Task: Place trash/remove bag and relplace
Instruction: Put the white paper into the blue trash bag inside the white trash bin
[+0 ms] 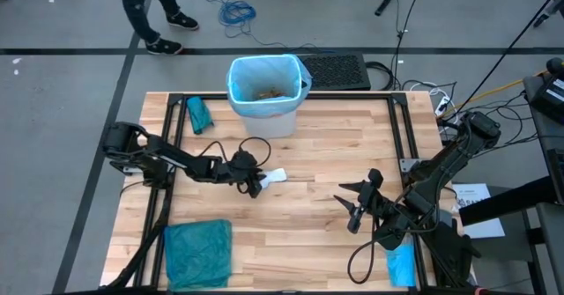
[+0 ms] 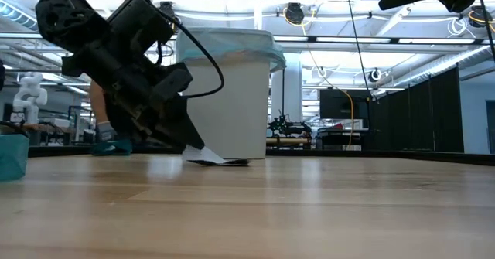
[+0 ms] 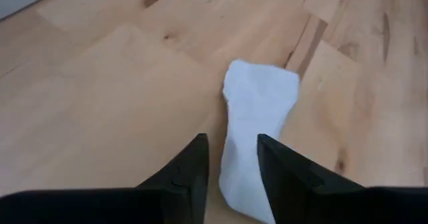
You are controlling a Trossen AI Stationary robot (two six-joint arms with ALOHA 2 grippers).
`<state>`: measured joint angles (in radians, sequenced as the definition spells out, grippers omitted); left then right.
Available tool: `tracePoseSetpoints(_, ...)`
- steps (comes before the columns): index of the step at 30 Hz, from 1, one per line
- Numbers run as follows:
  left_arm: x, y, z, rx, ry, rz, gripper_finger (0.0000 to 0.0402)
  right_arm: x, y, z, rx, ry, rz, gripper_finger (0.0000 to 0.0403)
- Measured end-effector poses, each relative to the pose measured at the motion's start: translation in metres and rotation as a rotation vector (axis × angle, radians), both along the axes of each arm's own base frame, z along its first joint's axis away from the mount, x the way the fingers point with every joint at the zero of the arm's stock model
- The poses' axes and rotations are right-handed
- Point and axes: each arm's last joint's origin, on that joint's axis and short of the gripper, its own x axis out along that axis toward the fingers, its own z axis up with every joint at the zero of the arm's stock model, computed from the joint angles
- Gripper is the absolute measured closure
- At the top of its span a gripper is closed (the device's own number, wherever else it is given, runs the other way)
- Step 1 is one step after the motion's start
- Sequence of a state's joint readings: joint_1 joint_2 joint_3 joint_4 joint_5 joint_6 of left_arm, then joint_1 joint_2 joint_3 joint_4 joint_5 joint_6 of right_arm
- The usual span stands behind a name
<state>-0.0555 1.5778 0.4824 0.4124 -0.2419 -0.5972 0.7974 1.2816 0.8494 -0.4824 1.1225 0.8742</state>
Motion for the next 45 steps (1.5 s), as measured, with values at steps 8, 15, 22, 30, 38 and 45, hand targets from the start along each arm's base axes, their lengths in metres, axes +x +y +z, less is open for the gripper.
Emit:
tracePoseSetpoints(8,0.002,-0.008,0.003,-0.026,-0.038,-0.057,0.0395,0.0,0.0,0.0,0.0,0.0,0.0,0.0243)
tracePoseSetpoints(15,0.009,-0.021,0.014,-0.039,-0.174,-0.111,0.04,0.0,0.0,0.0,0.001,0.0,0.0,0.0243)
tracePoseSetpoints(22,0.029,-0.04,0.056,0.006,-0.386,-0.291,0.04,0.0,0.0,0.0,0.0,0.001,0.0,0.0243)
tracePoseSetpoints(30,0.034,-0.051,0.144,0.204,-0.637,-0.429,0.0401,0.0,0.0,0.0,0.004,-0.001,-0.001,0.0243)
tracePoseSetpoints(38,0.026,-0.034,0.233,0.523,-0.521,-0.42,0.0401,0.0,0.0,0.0,0.005,-0.002,-0.001,0.0243)
tracePoseSetpoints(45,0.022,0.019,0.291,0.757,-0.272,-0.21,0.0401,0.001,0.001,0.001,0.015,-0.014,-0.002,0.0243)
